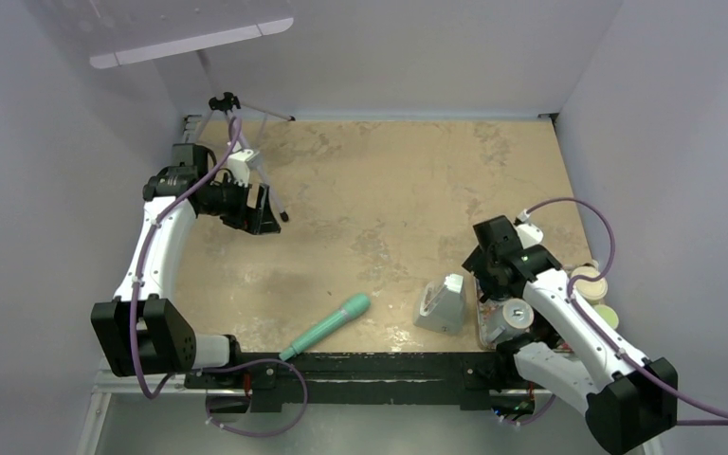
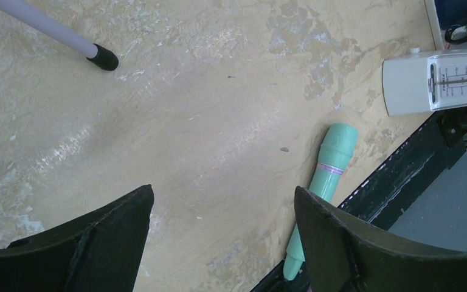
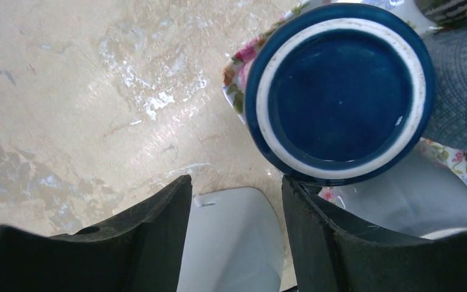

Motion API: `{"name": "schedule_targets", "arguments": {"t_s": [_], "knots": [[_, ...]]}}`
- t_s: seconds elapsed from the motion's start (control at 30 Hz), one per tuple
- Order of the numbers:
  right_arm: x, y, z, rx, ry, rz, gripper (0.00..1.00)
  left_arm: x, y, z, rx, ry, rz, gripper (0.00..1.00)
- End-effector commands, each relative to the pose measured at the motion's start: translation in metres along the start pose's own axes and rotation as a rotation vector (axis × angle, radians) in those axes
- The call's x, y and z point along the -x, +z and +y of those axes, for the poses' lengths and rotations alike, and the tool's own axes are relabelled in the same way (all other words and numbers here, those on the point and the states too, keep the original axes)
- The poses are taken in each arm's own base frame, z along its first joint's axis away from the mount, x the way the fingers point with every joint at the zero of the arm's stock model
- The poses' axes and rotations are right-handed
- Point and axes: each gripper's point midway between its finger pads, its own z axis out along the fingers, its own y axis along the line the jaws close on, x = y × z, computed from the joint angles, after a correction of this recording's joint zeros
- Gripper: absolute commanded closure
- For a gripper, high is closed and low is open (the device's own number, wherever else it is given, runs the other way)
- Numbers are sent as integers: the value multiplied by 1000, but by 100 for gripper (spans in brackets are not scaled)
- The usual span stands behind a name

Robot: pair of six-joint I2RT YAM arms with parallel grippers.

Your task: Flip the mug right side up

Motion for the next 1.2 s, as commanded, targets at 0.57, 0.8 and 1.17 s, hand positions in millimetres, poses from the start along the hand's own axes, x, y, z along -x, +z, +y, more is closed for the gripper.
{"name": "schedule_targets", "arguments": {"t_s": [0.57, 0.8, 1.17], "knots": [[28, 8, 25, 75, -63, -77, 55, 17, -8, -5, -3, 72, -54, 12], [14, 37, 31, 18, -136, -3, 56, 18, -8, -6, -6, 75, -59, 12], [7, 79, 24, -104, -167, 17, 52, 18, -10, -8, -7, 76, -58, 13]]}}
